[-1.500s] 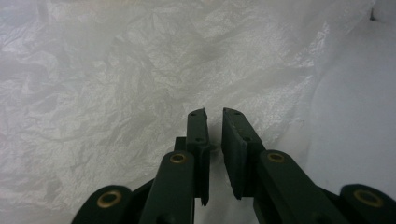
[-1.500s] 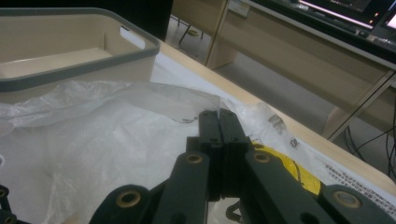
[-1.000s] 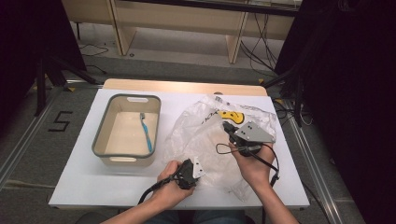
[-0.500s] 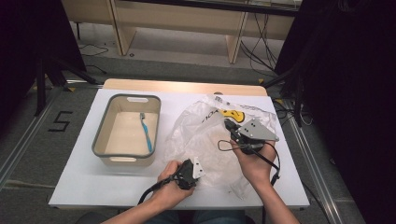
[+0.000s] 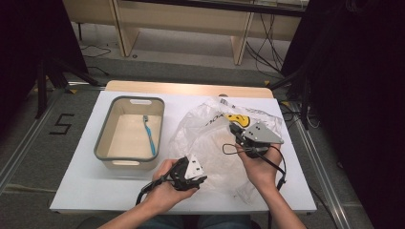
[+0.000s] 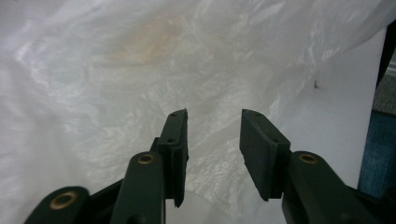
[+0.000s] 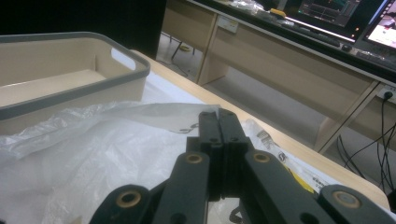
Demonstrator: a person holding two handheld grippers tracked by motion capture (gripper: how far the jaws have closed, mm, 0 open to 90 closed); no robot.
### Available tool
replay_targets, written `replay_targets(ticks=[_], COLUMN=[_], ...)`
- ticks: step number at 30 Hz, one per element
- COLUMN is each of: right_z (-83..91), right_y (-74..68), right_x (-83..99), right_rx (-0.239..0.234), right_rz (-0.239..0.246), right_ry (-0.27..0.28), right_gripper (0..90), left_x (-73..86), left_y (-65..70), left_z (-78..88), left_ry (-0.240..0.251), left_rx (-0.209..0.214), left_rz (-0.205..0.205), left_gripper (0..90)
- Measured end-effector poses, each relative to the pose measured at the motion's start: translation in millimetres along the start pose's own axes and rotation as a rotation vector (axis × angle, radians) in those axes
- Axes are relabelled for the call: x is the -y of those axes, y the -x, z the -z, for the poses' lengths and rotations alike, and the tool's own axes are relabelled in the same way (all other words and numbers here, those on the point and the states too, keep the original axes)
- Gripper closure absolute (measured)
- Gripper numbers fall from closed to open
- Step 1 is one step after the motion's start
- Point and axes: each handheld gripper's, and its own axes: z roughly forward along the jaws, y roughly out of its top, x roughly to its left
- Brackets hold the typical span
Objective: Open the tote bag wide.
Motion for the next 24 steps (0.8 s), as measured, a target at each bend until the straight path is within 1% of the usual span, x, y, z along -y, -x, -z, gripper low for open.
replay_targets(ticks=[1, 3, 4, 5, 6, 7, 9, 12, 13, 14, 15, 16, 17, 18, 19, 20, 21, 22, 24], right_z=[-0.5, -0.5, -0.9, -0.9, -0.9, -1.0, -1.1, -1.1, -0.9, -0.9, -1.0, -1.0, -1.0, -1.0, -1.1, -1.1, -1.1, -1.3, -1.5], right_y=[0.0, 0.2, 0.0, 0.1, 0.3, 0.7, 0.8, 1.1, 1.3, 1.3, 1.5, 1.5, 1.4, 1.4, 1.0, 1.0, 1.0, 1.1, 1.7], right_x=[0.3, 0.8, 1.0, 1.2, 1.4, 1.6, 1.7, 1.9, 1.8, 1.8, 2.0, 2.0, 2.3, 2.3, 2.4, 2.4, 2.5, 2.7, 3.2], right_rx=[0.000, -0.002, -0.001, -0.001, 0.000, 0.002, 0.004, 0.004, 0.006, 0.006, 0.007, 0.007, 0.005, 0.005, 0.005, 0.005, 0.007, 0.009, 0.006], right_rz=[0.000, 0.001, -0.003, -0.003, -0.001, 0.004, -0.001, -0.001, -0.004, -0.004, -0.003, -0.003, -0.002, -0.002, -0.005, -0.005, -0.005, -0.006, -0.004], right_ry=[0.002, -0.006, -0.005, -0.008, -0.007, -0.006, -0.008, -0.009, -0.006, -0.006, -0.007, -0.007, -0.012, -0.012, -0.013, -0.013, -0.012, -0.010, -0.013], right_gripper=[90.0, 90.0, 90.0, 90.0, 90.0, 90.0, 90.0, 90.0, 90.0, 90.0, 90.0, 90.0, 90.0, 90.0, 90.0, 90.0, 90.0, 90.0, 90.0], left_x=[-3.1, -6.8, -6.8, -10.6, -12.6, -12.6, -15.9, -18.1, -17.8, -17.8, -16.5, -16.5, -14.5, -14.5, -13.5, -12.7, -11.9, -11.2, -10.2], left_y=[-2.0, -3.1, -3.1, -4.7, -6.1, -6.1, -10.5, -18.8, -25.5, -25.5, -33.1, -33.1, -40.6, -40.6, -44.1, -47.5, -51.2, -54.6, -60.7], left_z=[8.6, 17.2, 17.2, 25.6, 29.8, 29.8, 38.1, 47.7, 52.7, 52.7, 56.3, 56.3, 60.1, 60.1, 62.0, 64.0, 66.4, 68.9, 74.0], left_ry=[0.021, 0.047, 0.047, 0.068, 0.077, 0.077, 0.098, 0.102, 0.101, 0.101, 0.084, 0.084, 0.081, 0.081, 0.077, 0.075, 0.071, 0.068, 0.073], left_rx=[-0.008, -0.011, -0.011, -0.015, -0.018, -0.018, -0.033, -0.055, -0.073, -0.073, -0.076, -0.076, -0.086, -0.086, -0.094, -0.109, -0.127, -0.146, -0.166], left_rz=[0.008, 0.017, 0.017, 0.018, 0.021, 0.021, 0.034, 0.049, 0.061, 0.061, 0.087, 0.087, 0.117, 0.117, 0.127, 0.139, 0.153, 0.164, 0.187], left_gripper=[59.5, 57.3, 56.4, 55.5, 54.6, 53.8, 51.9, 49.5, 47.5, 46.4, 45.0, 43.7, 42.8, 41.3, 39.1, 39.1, 35.7, 34.7, 32.8])
